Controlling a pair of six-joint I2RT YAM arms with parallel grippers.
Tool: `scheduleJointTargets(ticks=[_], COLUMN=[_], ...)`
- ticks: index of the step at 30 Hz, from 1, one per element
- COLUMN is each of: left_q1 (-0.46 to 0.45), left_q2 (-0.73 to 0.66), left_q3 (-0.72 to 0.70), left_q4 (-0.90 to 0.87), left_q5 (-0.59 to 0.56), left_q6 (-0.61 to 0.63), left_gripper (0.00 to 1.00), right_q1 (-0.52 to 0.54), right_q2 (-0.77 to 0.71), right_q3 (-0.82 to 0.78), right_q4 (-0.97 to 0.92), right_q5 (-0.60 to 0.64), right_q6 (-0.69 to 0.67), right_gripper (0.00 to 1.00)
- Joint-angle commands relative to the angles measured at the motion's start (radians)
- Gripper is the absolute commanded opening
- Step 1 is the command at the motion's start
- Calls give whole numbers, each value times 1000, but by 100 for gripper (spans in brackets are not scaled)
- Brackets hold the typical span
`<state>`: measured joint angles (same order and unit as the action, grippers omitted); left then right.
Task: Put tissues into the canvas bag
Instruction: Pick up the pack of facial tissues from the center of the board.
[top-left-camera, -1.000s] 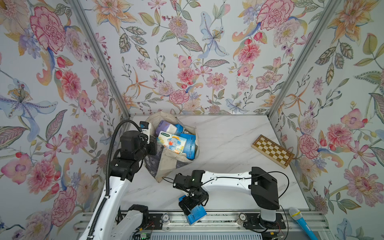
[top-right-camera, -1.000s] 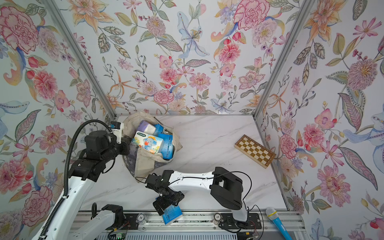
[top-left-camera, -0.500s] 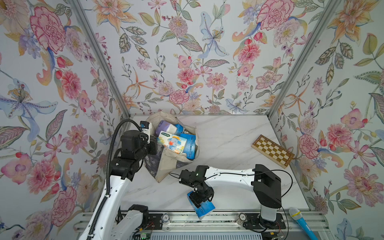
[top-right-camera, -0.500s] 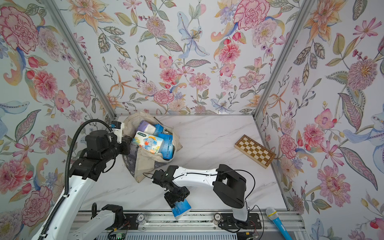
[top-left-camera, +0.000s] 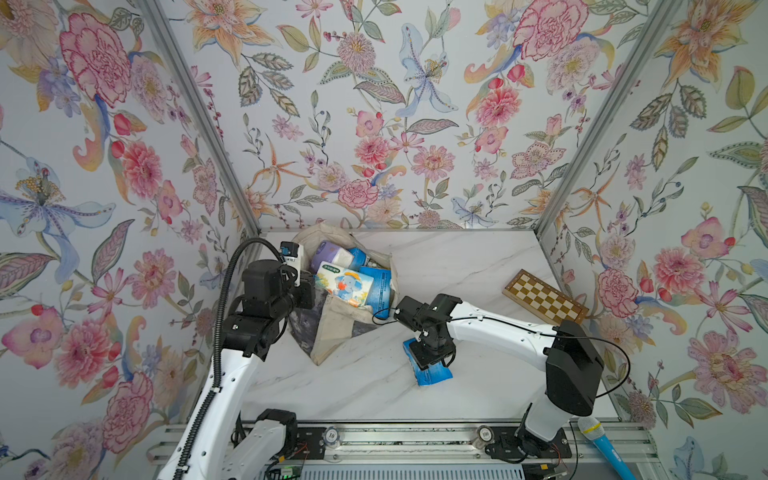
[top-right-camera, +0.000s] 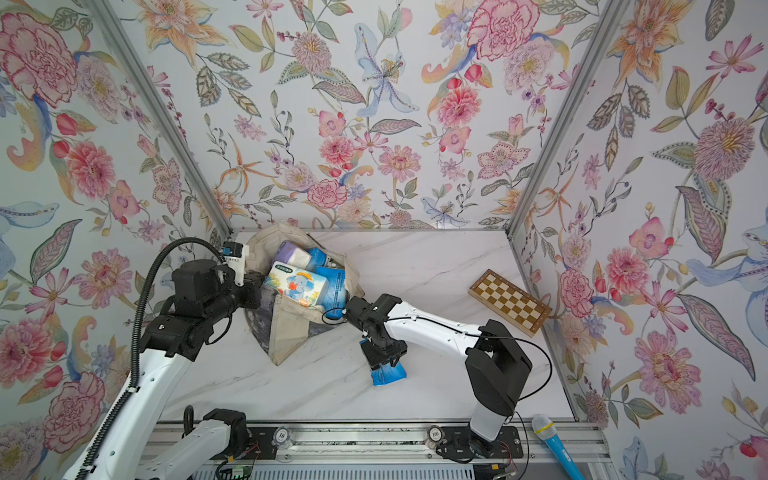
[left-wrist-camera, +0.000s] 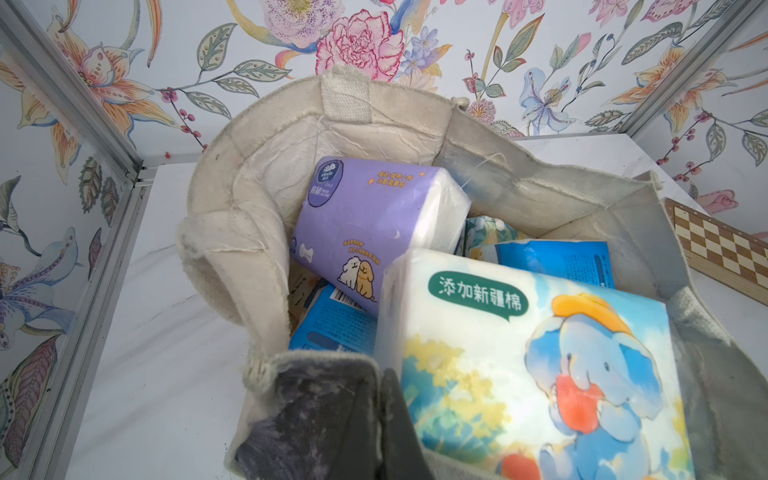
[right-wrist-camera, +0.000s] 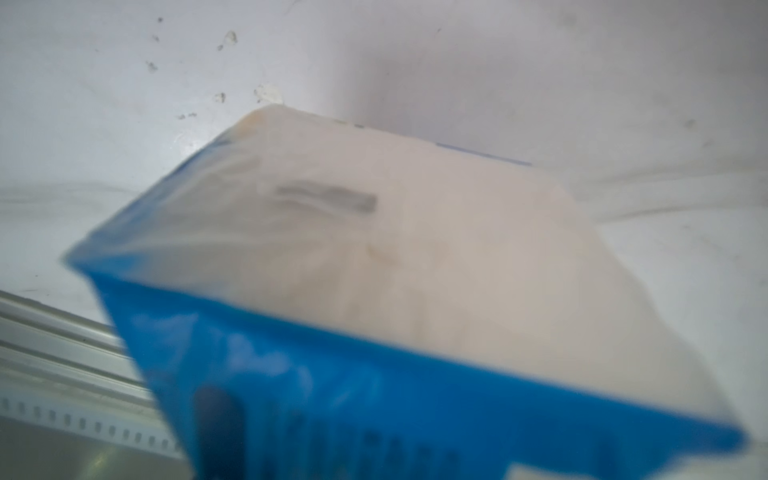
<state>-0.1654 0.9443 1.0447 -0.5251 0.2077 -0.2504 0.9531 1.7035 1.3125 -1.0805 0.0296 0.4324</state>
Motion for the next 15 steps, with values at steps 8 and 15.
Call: scheduleJointTargets(ticks=[8,15], left_q1=[-17,-17], left_q2=[17,29], left_q3=[23,31], left_q4=[37,33], left_q5=[-24,-42], left_q6=[-21,-27], left_gripper=[0,0], right_q1=[-167,-258], right_q2=[-78,-97], right_q3=[12,69], right_q4=[14,27], right_q5=[37,38], right_q6=[-99,-148], right_gripper=[54,53])
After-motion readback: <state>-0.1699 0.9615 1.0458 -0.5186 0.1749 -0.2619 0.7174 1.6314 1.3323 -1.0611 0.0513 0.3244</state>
